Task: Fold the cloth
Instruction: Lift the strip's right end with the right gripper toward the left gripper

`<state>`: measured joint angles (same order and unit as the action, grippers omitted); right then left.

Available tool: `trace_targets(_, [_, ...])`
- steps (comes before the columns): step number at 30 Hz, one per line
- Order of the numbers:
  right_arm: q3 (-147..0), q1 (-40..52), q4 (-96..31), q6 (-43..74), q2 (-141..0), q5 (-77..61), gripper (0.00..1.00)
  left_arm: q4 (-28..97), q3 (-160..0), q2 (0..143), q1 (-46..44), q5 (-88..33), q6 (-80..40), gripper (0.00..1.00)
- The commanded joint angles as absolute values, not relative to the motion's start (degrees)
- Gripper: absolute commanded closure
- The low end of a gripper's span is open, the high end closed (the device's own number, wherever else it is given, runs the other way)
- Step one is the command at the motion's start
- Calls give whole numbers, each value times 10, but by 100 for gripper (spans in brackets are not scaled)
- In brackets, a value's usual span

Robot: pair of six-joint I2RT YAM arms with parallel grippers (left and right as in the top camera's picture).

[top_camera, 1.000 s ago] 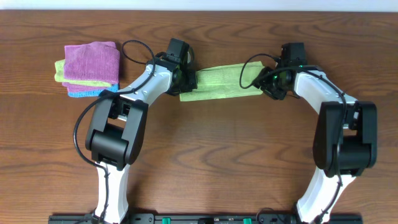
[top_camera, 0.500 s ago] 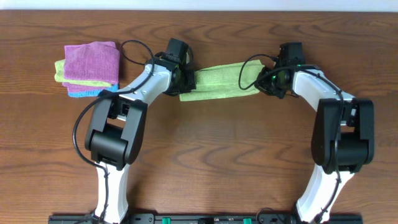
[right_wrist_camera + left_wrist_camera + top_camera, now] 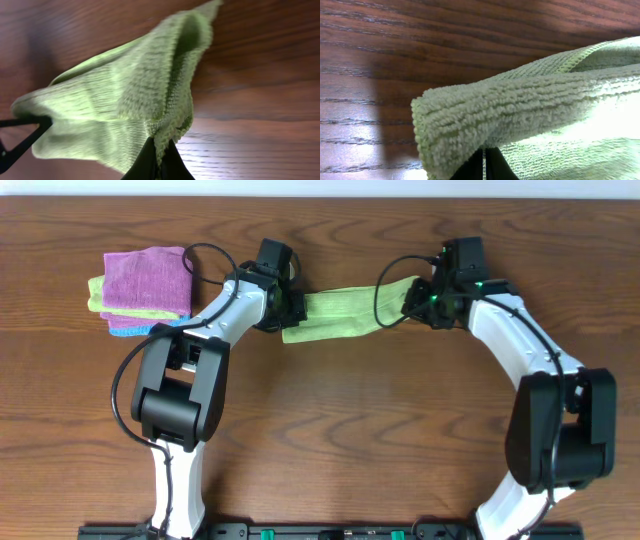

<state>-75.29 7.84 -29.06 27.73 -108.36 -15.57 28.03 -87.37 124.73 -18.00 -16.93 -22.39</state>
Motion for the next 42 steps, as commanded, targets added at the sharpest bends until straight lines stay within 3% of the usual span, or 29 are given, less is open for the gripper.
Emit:
trace_targets(1, [-750, 103, -291, 265, -1076, -157, 99, 285, -880, 1245, -172, -144, -214, 94])
trace_targets(42, [-751, 257, -191, 302, -1076, -205, 99, 284, -880, 1245, -172, -129, -214, 94])
